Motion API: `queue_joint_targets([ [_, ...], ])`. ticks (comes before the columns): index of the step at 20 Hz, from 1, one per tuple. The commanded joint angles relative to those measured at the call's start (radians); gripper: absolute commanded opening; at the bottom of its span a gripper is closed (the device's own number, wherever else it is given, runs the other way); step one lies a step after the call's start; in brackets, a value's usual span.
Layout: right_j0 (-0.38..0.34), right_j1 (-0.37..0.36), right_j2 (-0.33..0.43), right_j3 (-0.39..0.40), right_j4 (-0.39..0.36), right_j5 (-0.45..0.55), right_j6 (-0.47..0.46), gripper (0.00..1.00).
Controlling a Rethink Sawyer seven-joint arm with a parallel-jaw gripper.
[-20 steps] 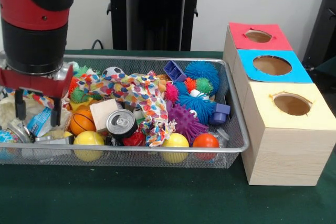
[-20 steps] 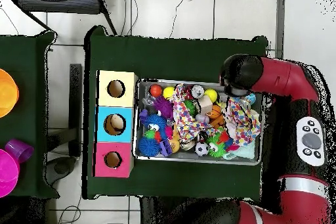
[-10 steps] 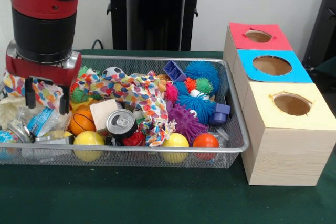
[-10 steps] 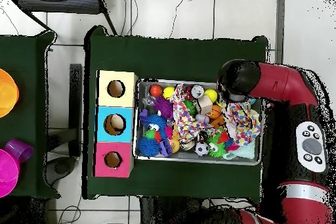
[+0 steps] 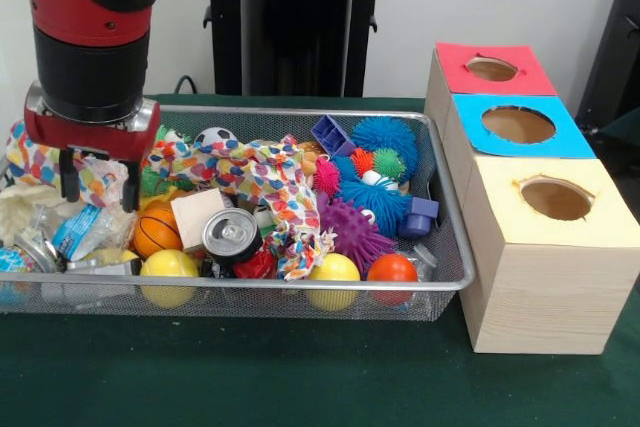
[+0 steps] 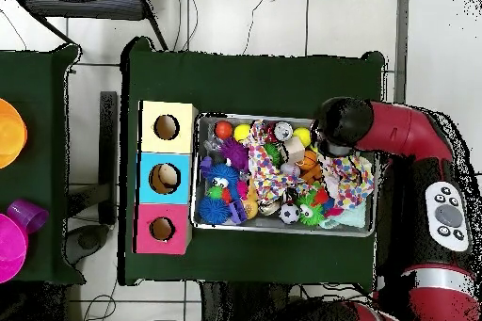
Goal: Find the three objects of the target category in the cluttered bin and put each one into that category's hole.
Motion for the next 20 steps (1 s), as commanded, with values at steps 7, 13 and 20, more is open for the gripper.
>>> queue_joint_targets([
  [7, -0.057, 0.017, -0.003, 0.168, -0.116, -0.178, -0.039, 1.00],
  [13, -0.051, 0.007, -0.006, 0.158, -0.128, -0.178, -0.017, 1.00],
  [20, -0.056, 0.017, -0.011, 0.180, -0.135, -0.199, 0.010, 1.00],
])
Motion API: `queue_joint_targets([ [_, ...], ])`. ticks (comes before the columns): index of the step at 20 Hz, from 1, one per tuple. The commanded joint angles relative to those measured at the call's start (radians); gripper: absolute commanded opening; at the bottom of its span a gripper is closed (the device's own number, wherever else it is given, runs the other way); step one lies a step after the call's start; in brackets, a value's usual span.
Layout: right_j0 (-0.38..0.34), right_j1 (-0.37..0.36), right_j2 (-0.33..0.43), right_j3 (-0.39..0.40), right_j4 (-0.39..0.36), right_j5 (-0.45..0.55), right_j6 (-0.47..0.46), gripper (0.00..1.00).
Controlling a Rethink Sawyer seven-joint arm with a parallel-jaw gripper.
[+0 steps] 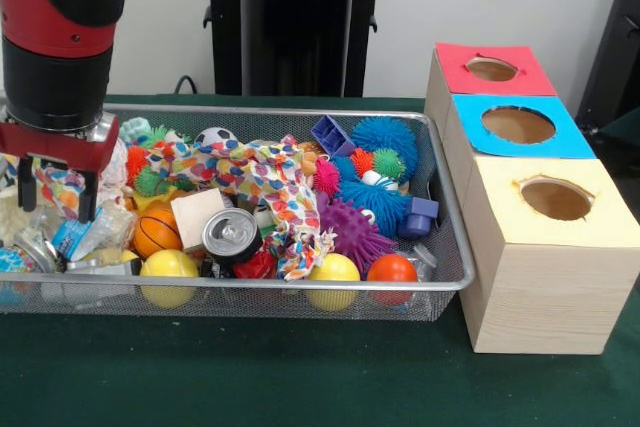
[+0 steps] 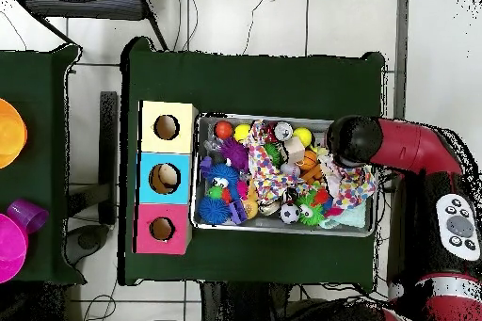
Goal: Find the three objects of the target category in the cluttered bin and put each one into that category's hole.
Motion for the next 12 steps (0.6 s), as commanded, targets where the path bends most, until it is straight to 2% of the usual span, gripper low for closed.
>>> queue_joint_targets([
  [1, -0.007, 0.018, -0.006, 0.128, -0.054, -0.048, 0.008, 1.00],
  [6, -0.010, 0.047, 0.004, 0.097, -0.043, -0.032, 0.010, 1.00],
  [12, -0.033, 0.048, 0.039, 0.079, -0.002, -0.025, 0.011, 1.00],
])
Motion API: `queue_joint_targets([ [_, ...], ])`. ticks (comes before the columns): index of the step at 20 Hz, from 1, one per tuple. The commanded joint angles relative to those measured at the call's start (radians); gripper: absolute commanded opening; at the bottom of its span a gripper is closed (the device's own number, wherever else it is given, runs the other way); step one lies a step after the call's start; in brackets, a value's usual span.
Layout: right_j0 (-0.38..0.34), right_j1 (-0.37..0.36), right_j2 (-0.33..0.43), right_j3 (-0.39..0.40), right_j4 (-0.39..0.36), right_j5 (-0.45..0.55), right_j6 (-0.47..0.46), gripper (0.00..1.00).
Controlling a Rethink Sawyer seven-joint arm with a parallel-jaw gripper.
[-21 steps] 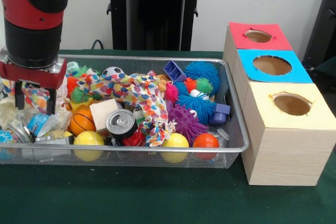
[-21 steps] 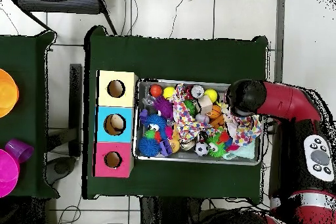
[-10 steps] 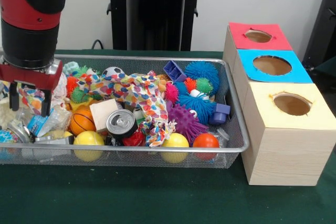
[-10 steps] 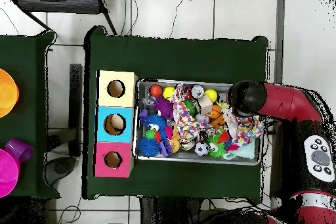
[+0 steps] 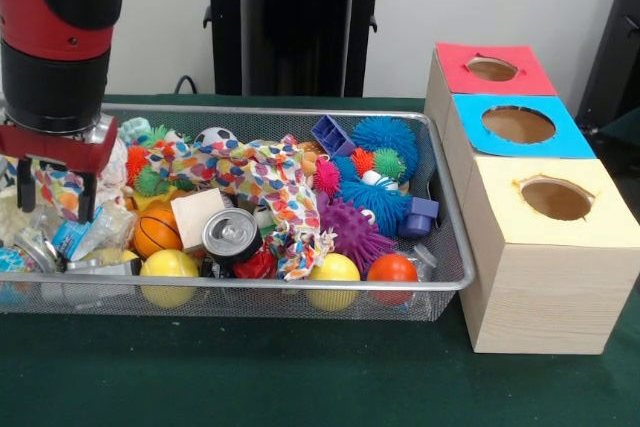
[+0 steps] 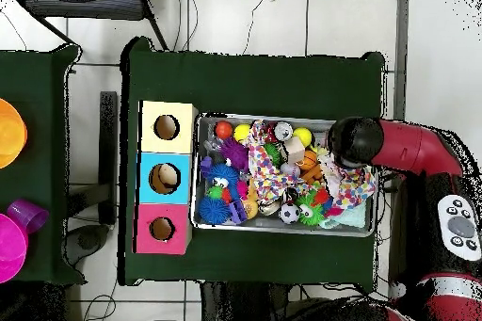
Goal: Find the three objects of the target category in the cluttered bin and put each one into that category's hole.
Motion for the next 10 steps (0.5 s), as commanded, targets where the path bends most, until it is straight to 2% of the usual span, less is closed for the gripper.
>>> queue_joint_targets([
  [1, -0.031, 0.038, 0.048, 0.085, 0.009, -0.027, 0.012, 1.00],
  [7, -0.033, 0.009, 0.073, 0.074, 0.046, 0.023, -0.001, 1.00],
  [10, -0.036, 0.024, 0.076, 0.067, 0.055, 0.022, 0.006, 1.00],
])
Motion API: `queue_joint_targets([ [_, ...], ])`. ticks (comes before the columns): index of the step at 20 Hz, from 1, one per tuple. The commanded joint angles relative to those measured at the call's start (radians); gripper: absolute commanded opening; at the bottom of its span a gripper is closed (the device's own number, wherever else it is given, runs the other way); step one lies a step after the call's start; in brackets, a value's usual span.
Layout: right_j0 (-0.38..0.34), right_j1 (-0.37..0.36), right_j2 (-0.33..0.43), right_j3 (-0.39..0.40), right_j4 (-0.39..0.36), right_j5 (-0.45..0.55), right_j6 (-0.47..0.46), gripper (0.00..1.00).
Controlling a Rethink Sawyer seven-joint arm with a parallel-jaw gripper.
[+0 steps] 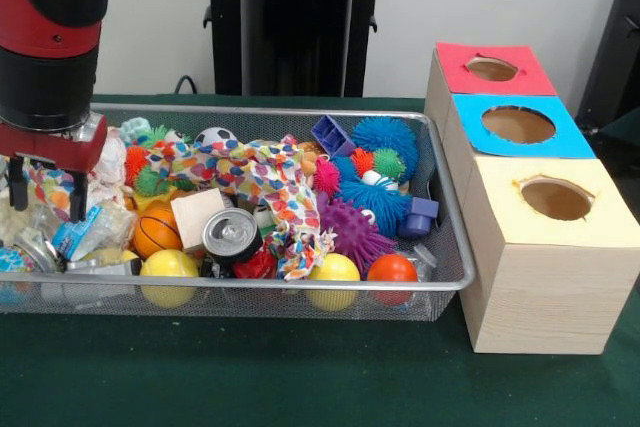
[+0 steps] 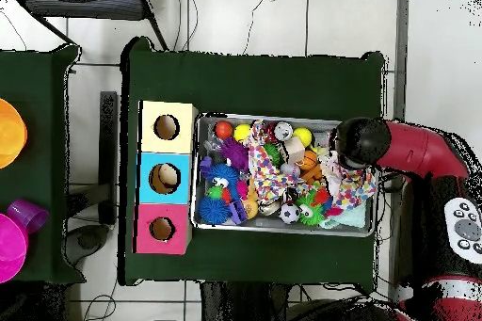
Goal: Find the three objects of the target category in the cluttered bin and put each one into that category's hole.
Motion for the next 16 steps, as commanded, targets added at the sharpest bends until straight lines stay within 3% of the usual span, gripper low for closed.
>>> queue_joint_targets([
  [1, -0.023, 0.033, 0.072, 0.066, 0.040, 0.018, 0.009, 1.00],
  [7, -0.031, 0.053, 0.082, 0.067, 0.061, -0.002, 0.024, 1.00],
  [16, -0.022, 0.012, 0.089, 0.065, 0.119, 0.072, 0.012, 1.00],
])
